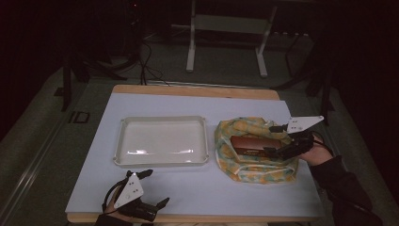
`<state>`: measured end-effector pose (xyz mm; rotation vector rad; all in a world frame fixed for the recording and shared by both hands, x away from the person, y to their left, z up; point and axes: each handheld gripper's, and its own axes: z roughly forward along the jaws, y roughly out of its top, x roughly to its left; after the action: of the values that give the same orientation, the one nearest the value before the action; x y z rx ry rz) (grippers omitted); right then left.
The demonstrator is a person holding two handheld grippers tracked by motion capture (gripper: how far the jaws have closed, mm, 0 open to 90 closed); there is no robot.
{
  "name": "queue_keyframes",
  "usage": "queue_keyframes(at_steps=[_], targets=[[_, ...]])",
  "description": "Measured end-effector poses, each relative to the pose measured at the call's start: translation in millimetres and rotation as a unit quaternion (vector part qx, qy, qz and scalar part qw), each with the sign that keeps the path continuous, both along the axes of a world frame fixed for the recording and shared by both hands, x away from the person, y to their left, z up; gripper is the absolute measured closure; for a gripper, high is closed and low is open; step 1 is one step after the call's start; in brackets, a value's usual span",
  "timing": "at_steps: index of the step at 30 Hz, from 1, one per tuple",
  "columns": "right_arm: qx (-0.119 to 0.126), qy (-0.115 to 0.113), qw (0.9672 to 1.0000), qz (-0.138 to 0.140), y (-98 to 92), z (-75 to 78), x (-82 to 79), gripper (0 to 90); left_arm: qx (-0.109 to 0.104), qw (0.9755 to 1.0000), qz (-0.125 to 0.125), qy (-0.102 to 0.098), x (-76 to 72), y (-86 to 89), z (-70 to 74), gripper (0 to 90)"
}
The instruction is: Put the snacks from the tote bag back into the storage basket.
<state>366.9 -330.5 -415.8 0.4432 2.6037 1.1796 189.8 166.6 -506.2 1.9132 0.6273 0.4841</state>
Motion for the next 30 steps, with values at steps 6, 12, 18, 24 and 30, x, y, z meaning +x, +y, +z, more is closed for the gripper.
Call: queue_keyframes(at_steps=[6, 12, 18, 24, 30], targets=[[-0.030, 0.023, 0.9993, -0.002, 0.7, -13.9, 12.8, 19.9, 0.001, 1.0000, 0.000, 0.001, 0.3, 0.0, -0.2, 0.0], [-0.065, 0.025, 0.9976, -0.002, 1.8, -23.0, 20.8, 22.8, 0.001, 1.0000, -0.002, 0.002, 0.5, -0.8, -0.6, 0.0], [-0.122, 0.039, 0.9917, 0.009, 6.9, -35.6, 29.7, 30.3, 0.002, 1.0000, -0.002, 0.004, 1.2, -0.7, -1.2, 0.0], [-0.146, 0.043, 0.9883, 0.012, 8.6, -41.2, 36.1, 29.4, 0.000, 1.0000, -0.003, 0.006, 1.4, -0.7, -1.5, 0.0], [-0.173, 0.054, 0.9833, 0.014, 10.2, -42.6, 43.8, 28.8, -0.002, 1.0000, -0.003, 0.009, 2.5, 0.1, -2.5, 0.0]])
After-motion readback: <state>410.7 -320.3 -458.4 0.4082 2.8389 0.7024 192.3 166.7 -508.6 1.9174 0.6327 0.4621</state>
